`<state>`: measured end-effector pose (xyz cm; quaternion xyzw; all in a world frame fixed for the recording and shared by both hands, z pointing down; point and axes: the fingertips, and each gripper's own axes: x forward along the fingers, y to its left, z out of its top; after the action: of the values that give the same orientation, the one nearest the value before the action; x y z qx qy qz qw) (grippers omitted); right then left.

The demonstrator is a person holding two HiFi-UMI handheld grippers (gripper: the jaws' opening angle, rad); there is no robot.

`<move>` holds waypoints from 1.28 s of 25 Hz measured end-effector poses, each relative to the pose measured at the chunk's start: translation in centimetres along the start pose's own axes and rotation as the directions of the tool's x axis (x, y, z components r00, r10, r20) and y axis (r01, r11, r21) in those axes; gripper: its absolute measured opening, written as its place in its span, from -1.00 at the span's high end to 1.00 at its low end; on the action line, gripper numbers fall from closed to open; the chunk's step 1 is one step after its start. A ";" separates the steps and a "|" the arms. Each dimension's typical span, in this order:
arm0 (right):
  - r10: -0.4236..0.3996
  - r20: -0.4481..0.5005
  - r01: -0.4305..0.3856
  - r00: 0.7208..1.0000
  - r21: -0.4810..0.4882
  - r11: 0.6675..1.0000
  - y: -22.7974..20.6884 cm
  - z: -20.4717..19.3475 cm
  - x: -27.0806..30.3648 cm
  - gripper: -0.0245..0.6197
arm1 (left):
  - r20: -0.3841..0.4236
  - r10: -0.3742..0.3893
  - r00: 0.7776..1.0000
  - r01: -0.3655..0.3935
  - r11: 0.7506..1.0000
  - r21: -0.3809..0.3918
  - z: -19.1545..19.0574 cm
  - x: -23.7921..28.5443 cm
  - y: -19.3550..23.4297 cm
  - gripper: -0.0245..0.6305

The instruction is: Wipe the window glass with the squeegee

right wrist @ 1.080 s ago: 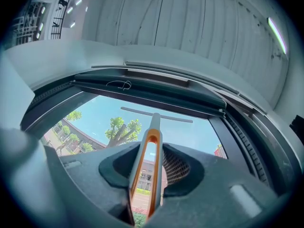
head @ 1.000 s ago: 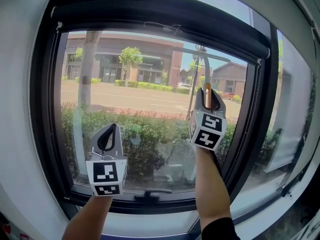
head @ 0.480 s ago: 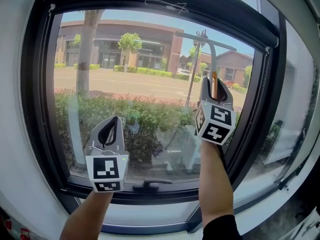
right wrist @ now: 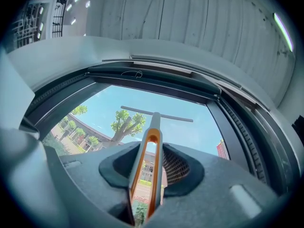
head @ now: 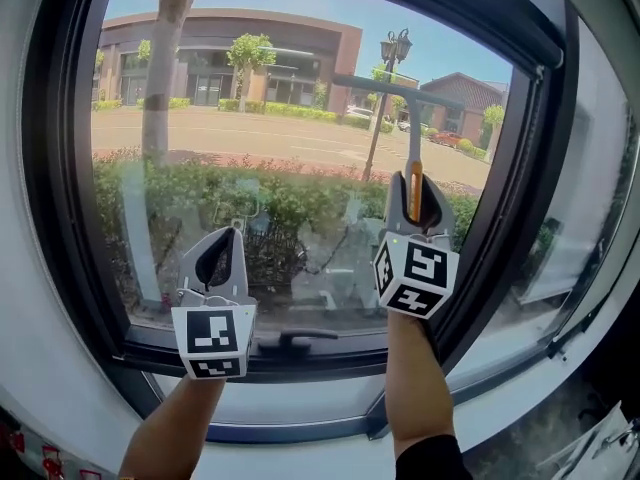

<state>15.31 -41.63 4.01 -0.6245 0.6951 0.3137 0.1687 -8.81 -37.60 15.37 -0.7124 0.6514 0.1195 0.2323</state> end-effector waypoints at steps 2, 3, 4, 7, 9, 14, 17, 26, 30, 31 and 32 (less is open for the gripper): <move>0.002 -0.011 -0.002 1.000 -0.001 1.000 0.3 -0.9 -0.9 0.56 | -0.016 -0.010 1.000 0.010 1.000 -0.001 -1.0 -0.4 -0.7 0.88; 0.004 -0.018 -0.004 1.000 -0.001 1.000 0.5 -1.3 -1.4 0.56 | -0.025 -0.014 1.000 0.014 1.000 -0.003 -1.5 -0.7 -0.9 0.88; 0.006 -0.024 -0.006 1.000 0.000 1.000 0.6 -1.7 -1.9 0.56 | -0.035 -0.018 0.999 0.017 1.000 -0.007 -2.1 -0.9 -1.1 0.88; 0.014 -0.045 -0.014 0.999 0.002 1.000 1.0 -3.0 -3.3 0.56 | -0.064 -0.030 0.997 0.028 0.999 -0.024 -3.5 -1.5 -1.5 0.88; 0.019 -0.060 -0.019 0.998 -0.001 1.000 1.3 -3.9 -4.2 0.56 | -0.076 -0.036 0.996 0.034 0.999 -0.032 -4.1 -1.8 -1.8 0.88; 0.023 -0.104 -0.022 0.994 0.005 1.000 1.7 -6.6 -6.9 0.56 | -0.094 -0.046 0.994 0.043 0.998 -0.036 -4.7 -2.7 -2.3 0.88; 0.028 -0.130 -0.027 0.991 0.006 1.000 1.8 -7.8 -8.3 0.56 | -0.108 -0.049 0.993 0.045 0.998 -0.040 -5.1 -3.4 -2.7 0.88; 0.049 -0.191 -0.049 0.980 0.005 0.999 2.3 -10.8 -11.4 0.56 | -0.135 -0.048 0.990 0.042 0.998 -0.046 -6.1 -4.4 -3.2 0.88; 0.059 -0.197 -0.060 0.979 0.001 0.998 2.5 -11.1 -11.6 0.56 | -0.139 -0.051 0.989 0.045 0.998 -0.046 -6.4 -4.5 -3.6 0.88; 0.061 -0.197 -0.062 0.979 0.001 0.998 2.5 -11.1 -11.7 0.56 | -0.139 -0.052 0.989 0.046 0.998 -0.046 -6.4 -4.5 -3.7 0.88; 0.064 -0.196 -0.064 0.979 0.002 0.998 2.5 -11.1 -11.7 0.56 | -0.139 -0.052 0.989 0.046 0.998 -0.046 -6.4 -4.5 -3.9 0.88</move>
<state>16.52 -39.84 20.16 -0.6300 0.7274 0.2576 0.0879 -6.38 -36.66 23.71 -0.7397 0.6456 0.0772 0.1736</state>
